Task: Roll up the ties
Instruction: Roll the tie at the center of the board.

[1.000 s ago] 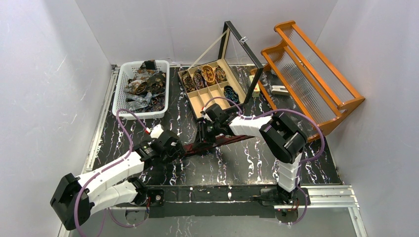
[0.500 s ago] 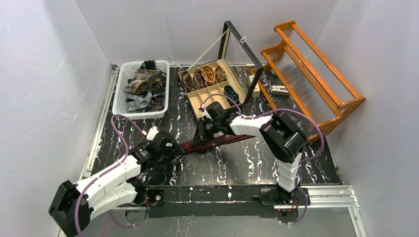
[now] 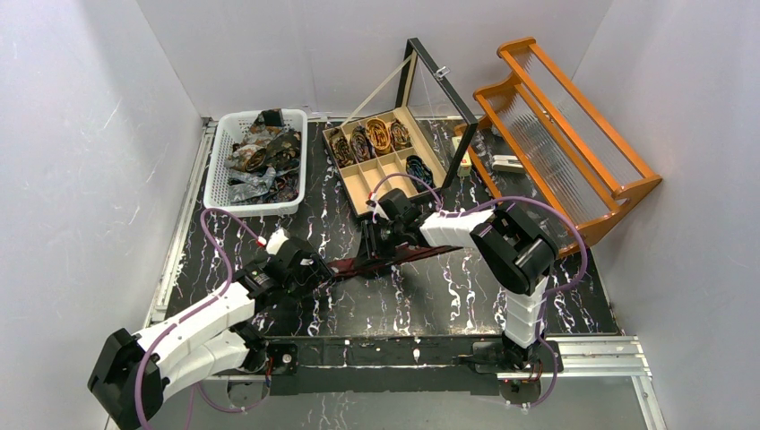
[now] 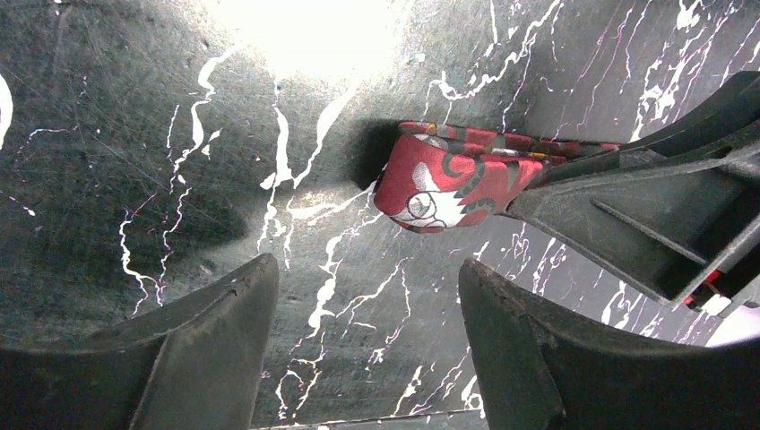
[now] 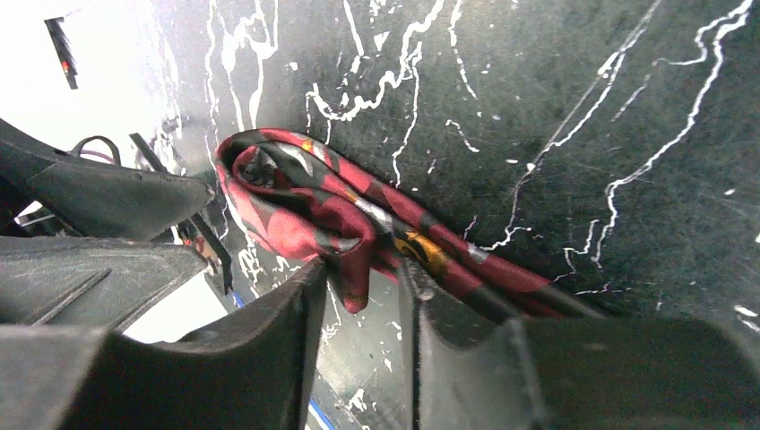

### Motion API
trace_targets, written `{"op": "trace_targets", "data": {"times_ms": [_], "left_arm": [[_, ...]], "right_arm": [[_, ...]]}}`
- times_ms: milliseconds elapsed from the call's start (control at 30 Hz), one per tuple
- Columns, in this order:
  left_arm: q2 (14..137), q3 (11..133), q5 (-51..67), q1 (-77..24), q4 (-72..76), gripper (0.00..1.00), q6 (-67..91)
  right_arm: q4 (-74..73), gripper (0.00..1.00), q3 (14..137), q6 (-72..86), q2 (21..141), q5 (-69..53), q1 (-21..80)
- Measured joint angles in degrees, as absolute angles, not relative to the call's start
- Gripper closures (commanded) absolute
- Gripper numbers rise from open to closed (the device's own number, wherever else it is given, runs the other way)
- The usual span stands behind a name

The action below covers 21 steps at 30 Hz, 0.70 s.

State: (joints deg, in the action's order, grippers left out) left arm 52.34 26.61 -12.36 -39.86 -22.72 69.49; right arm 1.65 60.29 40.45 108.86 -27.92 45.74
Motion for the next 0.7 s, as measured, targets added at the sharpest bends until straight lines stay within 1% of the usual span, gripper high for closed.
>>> {"op": "trace_targets", "data": {"times_ms": [67,167,333,400,467,500,567,700], "left_arm": [[52.2,26.6,-12.4,-39.9,-22.7,0.30,69.5],[51.7,26.6,-12.4,-39.9,-22.8,0.30,69.5],[50.5,26.6,-13.0,-39.8,-24.9,0.29,69.5],[50.0,26.7,-13.5,-39.8,-26.4,0.29,69.4],[49.5,27.2,-14.3,-39.8,-28.4,0.29,69.3],[49.3,27.5,-14.6,-39.8,-29.1,0.29,69.2],[48.9,28.2,-15.3,-39.8,-30.5,0.28,69.0],[47.7,28.8,-15.9,-39.8,-32.0,0.28,68.8]], "right_arm": [[0.1,0.43,60.8,39.2,108.8,-27.6,45.7],[-2.5,0.34,61.8,36.6,107.2,-26.0,45.8],[-7.2,0.29,61.8,29.5,100.8,-22.0,45.7],[-7.5,0.25,61.8,25.8,98.5,-21.5,45.6],[-6.8,0.09,61.8,20.9,96.6,-21.5,45.7],[-5.2,0.06,61.3,18.1,95.9,-21.8,45.8],[0.2,0.03,58.4,11.7,94.5,-22.7,46.1],[9.5,0.03,50.5,-2.6,92.9,-25.0,47.8]]}}
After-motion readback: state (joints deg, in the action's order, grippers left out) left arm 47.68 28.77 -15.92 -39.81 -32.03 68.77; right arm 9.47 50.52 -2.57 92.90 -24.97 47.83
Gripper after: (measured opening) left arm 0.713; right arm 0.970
